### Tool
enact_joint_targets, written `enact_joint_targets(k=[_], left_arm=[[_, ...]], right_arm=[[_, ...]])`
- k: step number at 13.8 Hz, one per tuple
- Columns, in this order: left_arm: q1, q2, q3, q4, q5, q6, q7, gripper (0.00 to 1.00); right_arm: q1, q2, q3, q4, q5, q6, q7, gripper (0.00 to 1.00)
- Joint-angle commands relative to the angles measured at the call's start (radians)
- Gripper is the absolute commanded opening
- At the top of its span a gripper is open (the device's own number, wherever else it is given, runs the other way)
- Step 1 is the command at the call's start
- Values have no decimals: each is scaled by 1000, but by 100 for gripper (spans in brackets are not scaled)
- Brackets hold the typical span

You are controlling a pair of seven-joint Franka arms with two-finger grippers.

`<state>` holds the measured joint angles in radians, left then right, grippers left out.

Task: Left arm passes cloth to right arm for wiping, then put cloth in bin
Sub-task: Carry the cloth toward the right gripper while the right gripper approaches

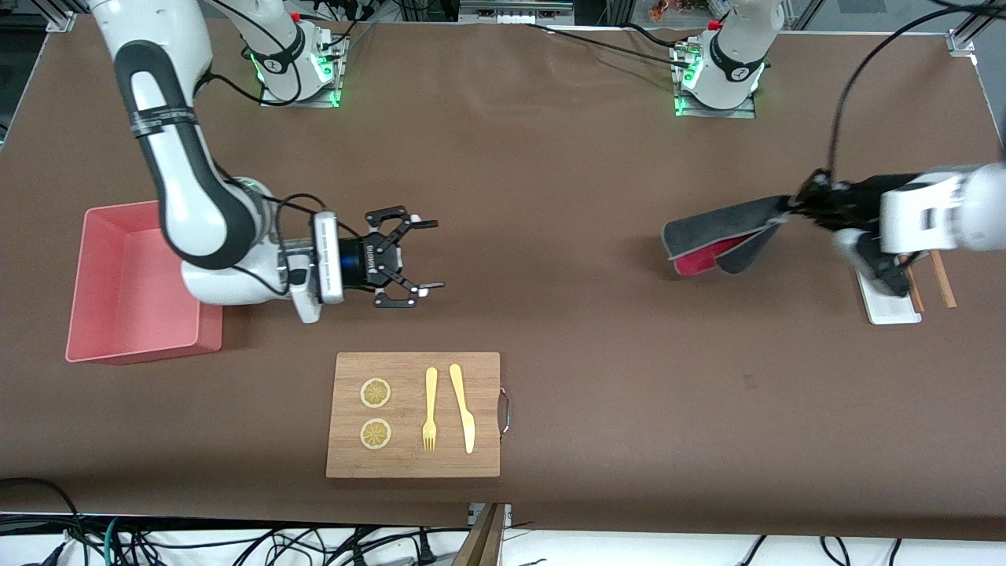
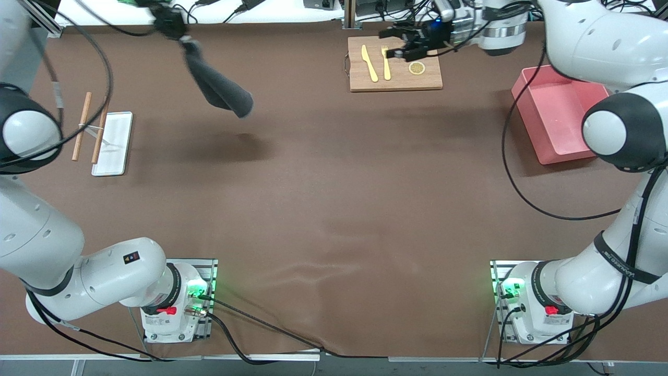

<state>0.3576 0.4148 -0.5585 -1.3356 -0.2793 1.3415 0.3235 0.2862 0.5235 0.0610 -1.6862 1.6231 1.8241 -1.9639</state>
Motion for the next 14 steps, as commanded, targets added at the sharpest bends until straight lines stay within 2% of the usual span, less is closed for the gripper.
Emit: enact_joint_targets(k=[1, 5, 8, 10, 12, 14], left_arm=[[-138, 56, 3, 13, -15, 115, -15, 0], [-261, 98, 3, 13, -164, 296, -15, 0], [-308, 93, -1, 19, -190, 341, -15, 0], [-312, 88, -3, 19, -321, 341, -17, 0], [-362, 90, -1, 19, -374, 350, -18, 0], [-397, 90, 0, 18, -374, 437, -53, 0]], right_arm=[[98, -27, -10, -30, 164, 124, -47, 100], [177, 1, -10, -18, 245, 187, -56, 100], [191, 36, -10, -10, 265, 198, -117, 100], [194, 53, -10, -10, 265, 198, -156, 100], [203, 72, -10, -10, 267, 198, -196, 100], [232, 87, -10, -10, 331, 198, -240, 100]])
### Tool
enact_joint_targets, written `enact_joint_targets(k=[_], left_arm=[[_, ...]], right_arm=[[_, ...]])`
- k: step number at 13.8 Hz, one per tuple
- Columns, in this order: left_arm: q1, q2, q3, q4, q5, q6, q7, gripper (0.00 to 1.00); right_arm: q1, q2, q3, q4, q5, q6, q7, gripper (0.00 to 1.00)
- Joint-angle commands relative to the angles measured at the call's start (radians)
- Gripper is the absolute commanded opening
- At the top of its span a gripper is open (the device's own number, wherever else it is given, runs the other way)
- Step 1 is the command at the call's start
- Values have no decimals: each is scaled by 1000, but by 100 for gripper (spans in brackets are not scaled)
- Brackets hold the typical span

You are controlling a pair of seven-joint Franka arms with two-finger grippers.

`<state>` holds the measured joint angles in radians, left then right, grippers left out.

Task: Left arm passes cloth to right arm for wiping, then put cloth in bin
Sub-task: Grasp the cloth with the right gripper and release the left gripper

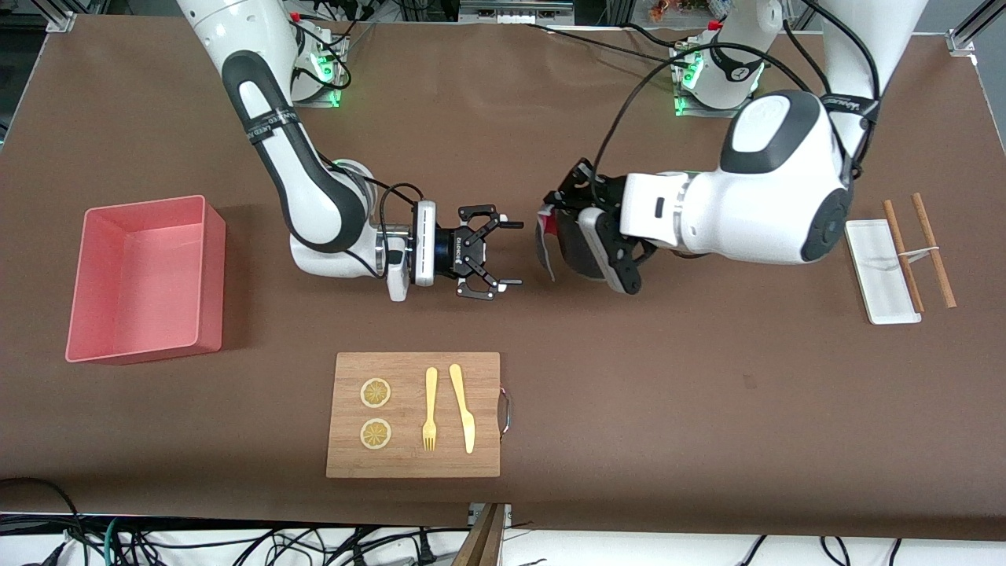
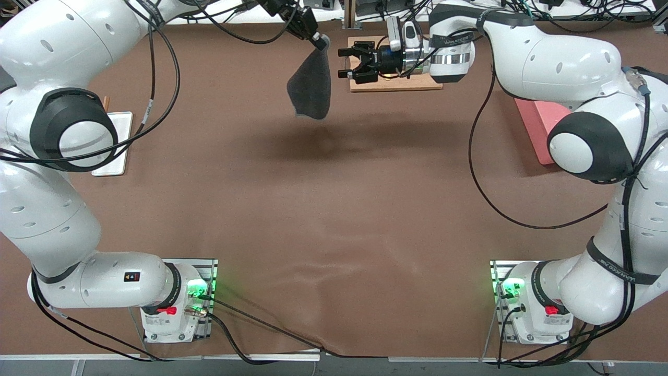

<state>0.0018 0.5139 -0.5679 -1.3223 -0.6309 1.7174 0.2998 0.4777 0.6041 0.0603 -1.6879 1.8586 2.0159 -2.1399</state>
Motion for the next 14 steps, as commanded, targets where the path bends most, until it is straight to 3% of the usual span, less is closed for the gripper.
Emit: enact_joint_targets(k=[1, 12, 13, 14], left_arm=[[-58, -9, 8, 6, -14, 85, -56, 0], [-43, -26, 14, 5, -9, 90, -68, 0], [-45, -25, 14, 6, -9, 90, -68, 0], [-45, -25, 14, 6, -9, 90, -68, 0]], right_arm=[[61, 8, -13, -10, 118, 9, -67, 100], [36, -14, -30, -124, 122, -20, -149, 100], [38, -14, -30, -124, 126, -19, -150, 96], [41, -15, -30, -125, 129, -17, -155, 71]])
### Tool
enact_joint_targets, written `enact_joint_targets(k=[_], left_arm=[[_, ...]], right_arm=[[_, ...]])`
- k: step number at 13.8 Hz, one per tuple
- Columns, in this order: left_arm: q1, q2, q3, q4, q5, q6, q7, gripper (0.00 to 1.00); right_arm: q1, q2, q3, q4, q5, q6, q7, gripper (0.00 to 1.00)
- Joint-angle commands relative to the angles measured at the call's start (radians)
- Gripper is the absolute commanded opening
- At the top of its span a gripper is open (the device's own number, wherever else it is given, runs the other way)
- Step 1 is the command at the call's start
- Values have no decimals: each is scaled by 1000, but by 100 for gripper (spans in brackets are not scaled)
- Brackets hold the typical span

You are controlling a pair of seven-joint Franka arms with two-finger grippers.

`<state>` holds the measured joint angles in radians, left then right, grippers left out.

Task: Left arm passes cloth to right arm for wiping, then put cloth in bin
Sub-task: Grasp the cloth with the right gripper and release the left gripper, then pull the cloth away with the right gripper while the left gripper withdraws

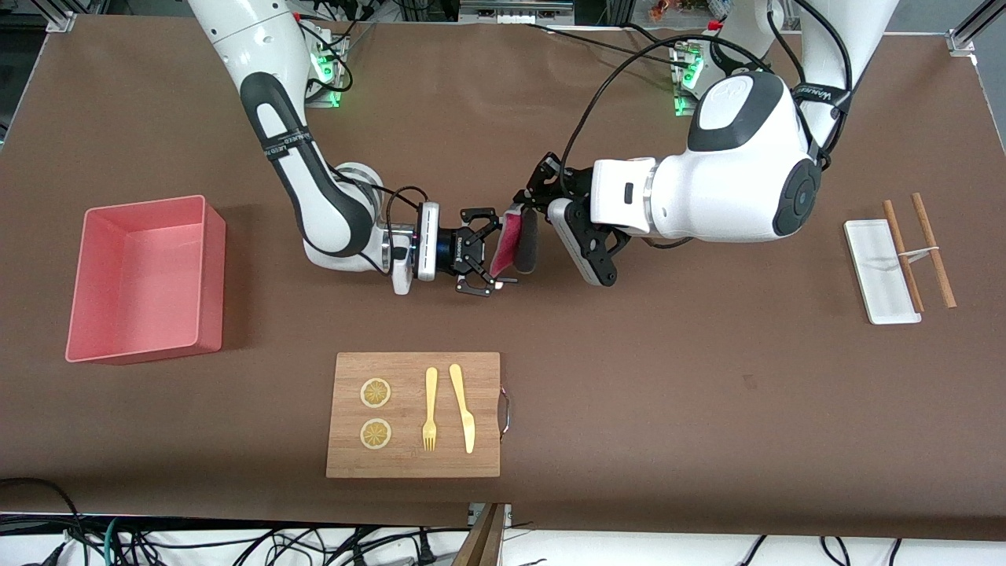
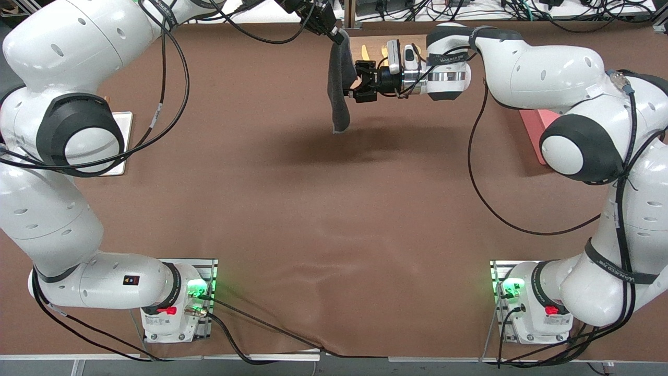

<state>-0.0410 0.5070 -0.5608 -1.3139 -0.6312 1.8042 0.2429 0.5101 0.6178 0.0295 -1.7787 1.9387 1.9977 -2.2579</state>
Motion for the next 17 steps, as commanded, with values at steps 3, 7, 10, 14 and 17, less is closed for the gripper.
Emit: enact_joint_targets(k=[3, 7, 10, 14, 17], left_arm=[[-2, -19, 7, -2, -8, 3, -11, 0], [-2, -18, 7, -4, -8, 4, -11, 0], [-2, -18, 9, -2, -10, 6, -13, 0], [0, -19, 10, -4, -5, 6, -7, 78], [3, -50, 13, -4, -4, 6, 4, 100]], right_arm=[[10, -32, 1, -34, 51, 6, -58, 0], [8, -39, -2, -22, 46, 26, -57, 0], [-13, -41, -3, -13, -9, 27, -7, 0], [-64, -65, -11, 21, -154, 29, 141, 0], [-87, -85, -19, 41, -201, 27, 234, 0]])
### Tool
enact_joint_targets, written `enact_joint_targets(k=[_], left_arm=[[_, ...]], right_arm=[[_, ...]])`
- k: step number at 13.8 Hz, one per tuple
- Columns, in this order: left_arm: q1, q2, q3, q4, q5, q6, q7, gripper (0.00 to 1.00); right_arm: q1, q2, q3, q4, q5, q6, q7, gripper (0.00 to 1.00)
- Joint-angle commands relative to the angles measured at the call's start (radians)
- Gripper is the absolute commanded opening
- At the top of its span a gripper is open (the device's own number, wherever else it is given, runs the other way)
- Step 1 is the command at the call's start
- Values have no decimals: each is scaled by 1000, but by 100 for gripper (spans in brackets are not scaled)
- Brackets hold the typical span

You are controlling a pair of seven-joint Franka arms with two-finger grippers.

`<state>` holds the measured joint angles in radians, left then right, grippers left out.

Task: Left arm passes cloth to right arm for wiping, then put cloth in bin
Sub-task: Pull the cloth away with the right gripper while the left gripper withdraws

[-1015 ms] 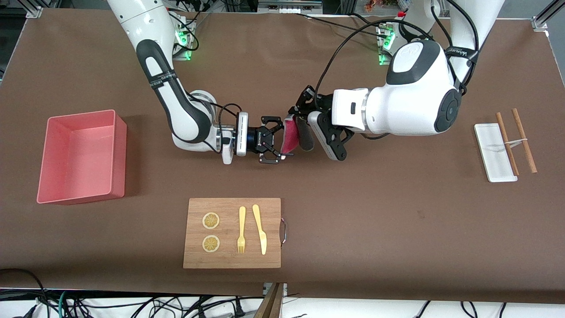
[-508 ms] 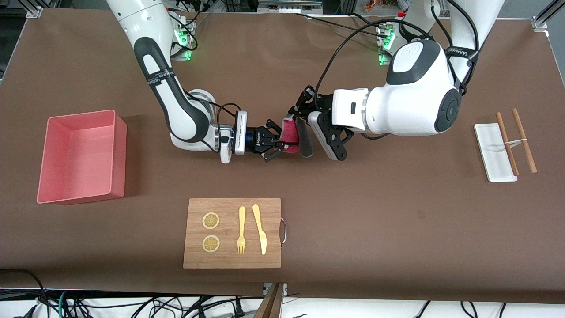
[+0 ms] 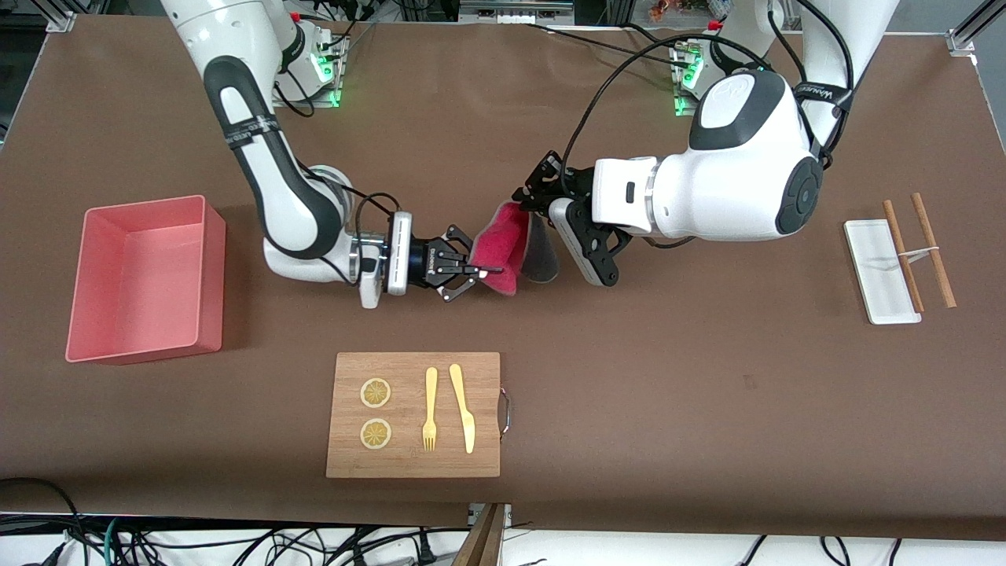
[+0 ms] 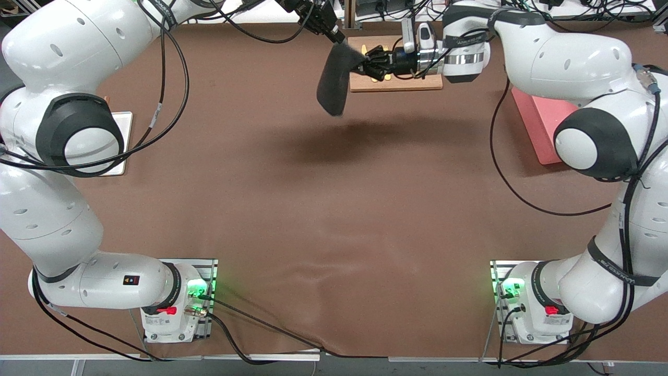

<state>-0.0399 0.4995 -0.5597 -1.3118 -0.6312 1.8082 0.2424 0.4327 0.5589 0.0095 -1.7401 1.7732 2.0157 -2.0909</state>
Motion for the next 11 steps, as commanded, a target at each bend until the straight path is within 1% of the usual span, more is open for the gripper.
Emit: enact_joint_targets(k=[1, 2, 3, 4, 5, 7, 8, 10, 11], left_arm=[[12, -48, 12, -7, -4, -3, 3, 100], [18, -64, 14, -12, -2, -7, 1, 100], [25, -82, 14, -20, 28, -12, 1, 100], [38, -99, 12, -21, 112, -23, -2, 100], [52, -111, 12, -18, 189, -64, 0, 100], [87, -139, 12, -20, 372, -150, 3, 100], [98, -145, 12, -18, 459, -173, 5, 100], [124, -147, 12, -14, 604, -249, 6, 100], [144, -148, 14, -8, 664, -289, 6, 100]], right_arm=[[-12, -40, -5, 5, -63, 9, 109, 0], [-12, -56, -22, 8, -110, 9, 151, 0], [-15, -76, -40, 7, -173, 9, 208, 0], [-32, -103, -48, 5, -254, 9, 275, 0], [-58, -135, -48, -5, -347, 8, 357, 0], [-106, -213, -49, -25, -571, -2, 542, 0], [-123, -244, -48, -29, -678, -6, 633, 0], [-141, -302, -48, -32, -866, -55, 821, 0], [-152, -329, -48, -32, -981, -78, 927, 0]])
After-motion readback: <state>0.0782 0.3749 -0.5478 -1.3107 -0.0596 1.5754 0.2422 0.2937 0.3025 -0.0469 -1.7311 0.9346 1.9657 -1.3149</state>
